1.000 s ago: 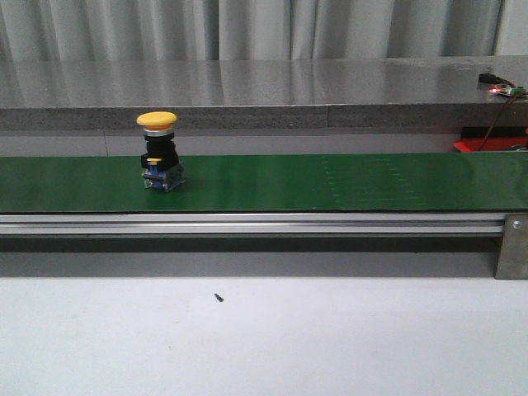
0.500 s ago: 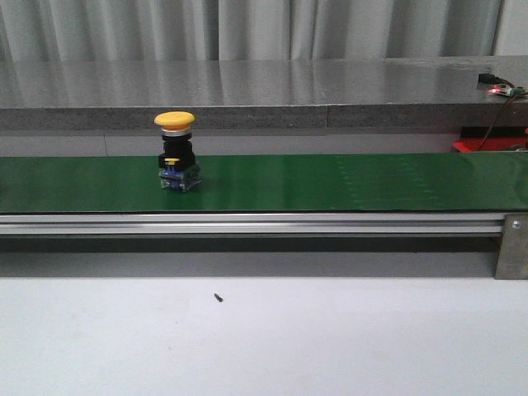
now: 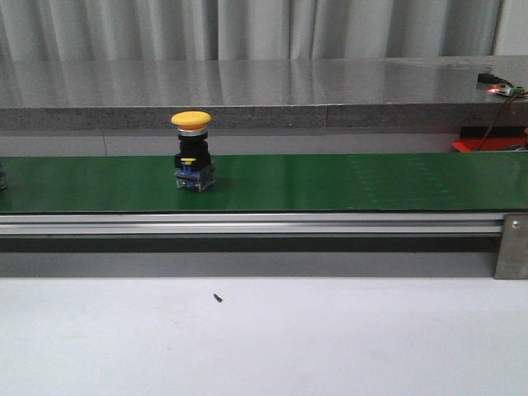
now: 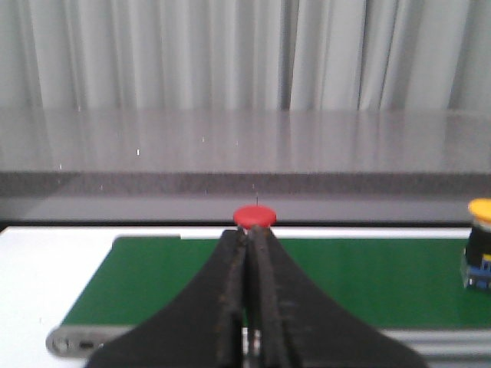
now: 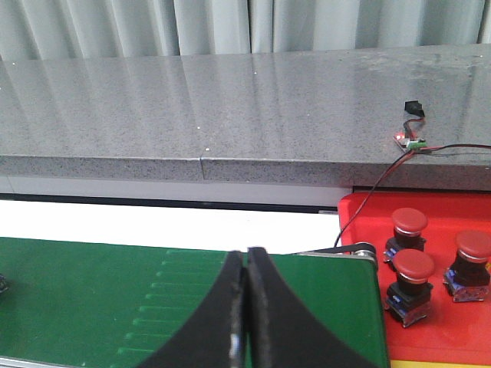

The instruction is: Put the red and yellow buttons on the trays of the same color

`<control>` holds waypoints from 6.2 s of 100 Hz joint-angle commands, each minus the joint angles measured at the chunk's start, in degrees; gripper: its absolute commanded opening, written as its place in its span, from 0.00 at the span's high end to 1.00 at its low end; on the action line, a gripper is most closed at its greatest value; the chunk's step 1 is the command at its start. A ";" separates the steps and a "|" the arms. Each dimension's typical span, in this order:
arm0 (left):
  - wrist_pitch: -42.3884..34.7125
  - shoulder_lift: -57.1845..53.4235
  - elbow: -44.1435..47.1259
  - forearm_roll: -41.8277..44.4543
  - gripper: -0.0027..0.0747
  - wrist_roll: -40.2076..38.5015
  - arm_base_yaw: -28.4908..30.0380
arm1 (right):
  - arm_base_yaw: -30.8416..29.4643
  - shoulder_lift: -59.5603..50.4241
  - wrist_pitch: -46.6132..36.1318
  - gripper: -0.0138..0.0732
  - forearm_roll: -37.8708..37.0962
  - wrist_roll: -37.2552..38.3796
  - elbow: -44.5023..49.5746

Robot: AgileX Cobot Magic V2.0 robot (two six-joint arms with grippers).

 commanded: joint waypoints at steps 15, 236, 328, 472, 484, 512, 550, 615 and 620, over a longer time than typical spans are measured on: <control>-3.04 -2.66 2.37 0.09 0.99 -0.43 0.15 | 0.16 -0.05 -0.04 0.91 1.22 -0.38 -1.44; 2.37 -2.88 2.37 0.09 0.99 -0.43 0.15 | 3.72 16.55 10.84 0.91 -37.91 39.86 -21.06; 2.37 -2.88 2.37 0.09 0.99 -0.43 0.15 | 27.69 53.53 21.98 0.15 -69.99 75.78 -51.79; 2.37 -2.88 2.37 0.09 0.99 -0.43 0.15 | 23.94 49.17 25.88 0.73 -74.56 76.22 -52.51; 2.37 -2.88 2.37 0.09 0.99 -0.43 0.15 | 19.67 44.21 25.88 0.73 -74.56 76.22 -47.43; 2.37 -2.88 2.37 0.09 0.99 -0.43 0.15 | 5.10 35.49 28.15 0.73 -75.41 76.22 -37.25; 2.37 -2.88 2.37 0.09 0.99 -0.43 0.15 | -11.80 34.19 20.63 0.73 -75.62 77.75 -24.43; 2.37 -2.88 2.37 0.09 0.99 -0.43 0.15 | -11.95 44.59 10.41 0.36 -73.96 77.75 -18.20; 2.37 -2.88 2.37 0.09 0.99 -0.43 0.15 | -11.95 44.59 10.28 0.23 -73.96 77.75 -18.26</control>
